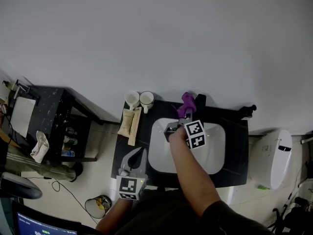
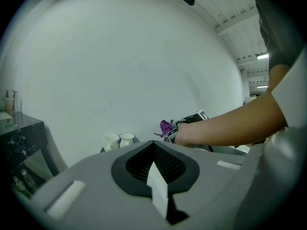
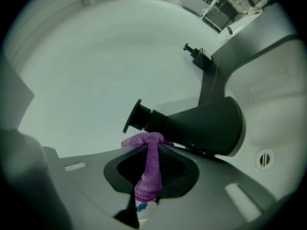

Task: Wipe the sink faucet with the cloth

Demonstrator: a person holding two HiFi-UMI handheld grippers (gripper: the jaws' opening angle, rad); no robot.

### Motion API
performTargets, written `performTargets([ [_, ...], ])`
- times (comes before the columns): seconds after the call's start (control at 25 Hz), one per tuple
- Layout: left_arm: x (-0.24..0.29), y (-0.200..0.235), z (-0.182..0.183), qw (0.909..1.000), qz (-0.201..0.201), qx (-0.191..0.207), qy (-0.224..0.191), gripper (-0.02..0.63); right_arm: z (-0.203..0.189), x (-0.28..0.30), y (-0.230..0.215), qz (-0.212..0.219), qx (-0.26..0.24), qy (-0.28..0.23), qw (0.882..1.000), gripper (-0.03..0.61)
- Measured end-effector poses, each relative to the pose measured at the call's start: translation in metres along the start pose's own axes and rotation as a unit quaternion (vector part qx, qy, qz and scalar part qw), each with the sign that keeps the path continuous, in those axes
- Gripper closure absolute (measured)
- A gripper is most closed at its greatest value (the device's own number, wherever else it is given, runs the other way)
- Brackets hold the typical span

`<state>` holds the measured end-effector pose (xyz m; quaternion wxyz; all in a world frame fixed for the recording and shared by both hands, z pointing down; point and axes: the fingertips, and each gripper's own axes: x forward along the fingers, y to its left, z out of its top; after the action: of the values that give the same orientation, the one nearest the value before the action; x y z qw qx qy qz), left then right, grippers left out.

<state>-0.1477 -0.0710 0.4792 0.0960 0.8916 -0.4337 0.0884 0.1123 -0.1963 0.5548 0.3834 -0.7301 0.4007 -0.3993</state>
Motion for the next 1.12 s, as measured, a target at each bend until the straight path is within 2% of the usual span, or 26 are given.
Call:
performTargets([
  [0.2, -0.001, 0.005, 0.003, 1.0000, -0.004, 0.002, -0.002, 0.597, 0.005, 0.003, -0.002, -0.001, 0.025, -0.016, 1.000, 0.522],
  [0.36, -0.003, 0.002, 0.010, 0.9999, -0.010, 0.003, -0.010, 0.597, 0.006, 0.006, -0.006, -0.001, 0.021, -0.020, 1.000, 0.522],
  [0.56, -0.004, 0.002, 0.006, 0.9999, -0.011, 0.003, -0.006, 0.597, 0.001, 0.010, -0.014, -0.019, 0.041, -0.024, 0.999, 0.522],
  [0.76, -0.008, 0.007, 0.012, 1.0000, -0.006, 0.005, -0.005, 0.597, -0.005, 0.011, -0.050, -0.071, 0.068, -0.033, 0.995, 0.522],
  [0.96, -0.010, 0.021, 0.005, 0.9999, 0.010, 0.010, 0.001, 0.597, -0.005, 0.014, -0.082, -0.084, 0.053, -0.036, 0.994, 0.522],
  [1.12, -0.006, 0.023, -0.001, 0.9998, 0.014, 0.008, 0.011, 0.597, -0.011, 0.020, -0.096, -0.071, 0.047, -0.015, 0.996, 0.523],
])
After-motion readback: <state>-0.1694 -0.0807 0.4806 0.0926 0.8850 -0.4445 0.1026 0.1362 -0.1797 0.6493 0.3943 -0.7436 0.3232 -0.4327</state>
